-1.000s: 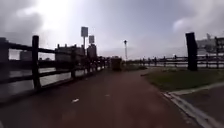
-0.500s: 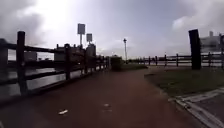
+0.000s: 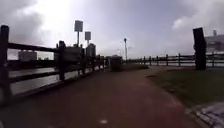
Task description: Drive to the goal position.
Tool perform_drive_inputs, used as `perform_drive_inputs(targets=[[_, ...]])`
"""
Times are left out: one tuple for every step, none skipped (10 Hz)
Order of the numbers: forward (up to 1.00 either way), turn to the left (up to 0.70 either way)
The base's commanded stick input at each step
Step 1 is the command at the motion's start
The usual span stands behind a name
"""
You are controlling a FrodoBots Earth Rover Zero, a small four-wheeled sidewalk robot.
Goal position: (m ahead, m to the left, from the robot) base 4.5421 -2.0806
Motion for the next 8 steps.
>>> perform_drive_inputs(targets=[[0.89, 0.00], [0.89, 0.00], [0.89, 0.00], [0.89, 0.00], [0.89, -0.24], [0.89, -0.34], [0.89, -0.35], [0.89, -0.15]])
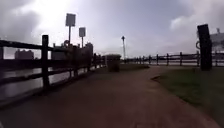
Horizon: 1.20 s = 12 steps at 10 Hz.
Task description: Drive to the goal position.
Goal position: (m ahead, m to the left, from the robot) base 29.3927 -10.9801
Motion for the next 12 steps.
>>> perform_drive_inputs(targets=[[0.89, 0.00], [0.89, 0.00], [0.89, -0.02], [0.89, -0.08], [0.89, -0.24], [0.89, -0.36], [0.89, -0.30], [0.89, -0.11], [0.89, 0.00], [0.89, 0.00], [0.89, 0.00], [0.89, 0.00]])
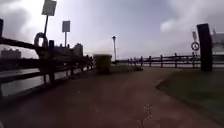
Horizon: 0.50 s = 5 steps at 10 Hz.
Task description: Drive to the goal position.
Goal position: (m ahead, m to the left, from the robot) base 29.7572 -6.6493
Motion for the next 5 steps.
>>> perform_drive_inputs(targets=[[0.89, 0.00], [0.89, -0.14], [0.89, -0.34], [0.89, -0.03], [0.89, 0.00]])
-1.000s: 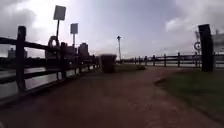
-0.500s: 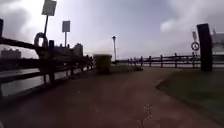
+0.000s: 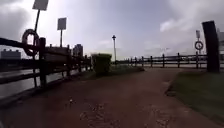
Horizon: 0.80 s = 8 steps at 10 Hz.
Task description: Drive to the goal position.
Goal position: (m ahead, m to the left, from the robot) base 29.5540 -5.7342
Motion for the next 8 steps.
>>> perform_drive_inputs(targets=[[0.89, 0.00], [0.89, 0.00], [0.89, -0.29], [0.89, -0.36], [0.89, -0.07], [0.89, 0.00], [0.89, 0.00], [0.89, 0.00]])
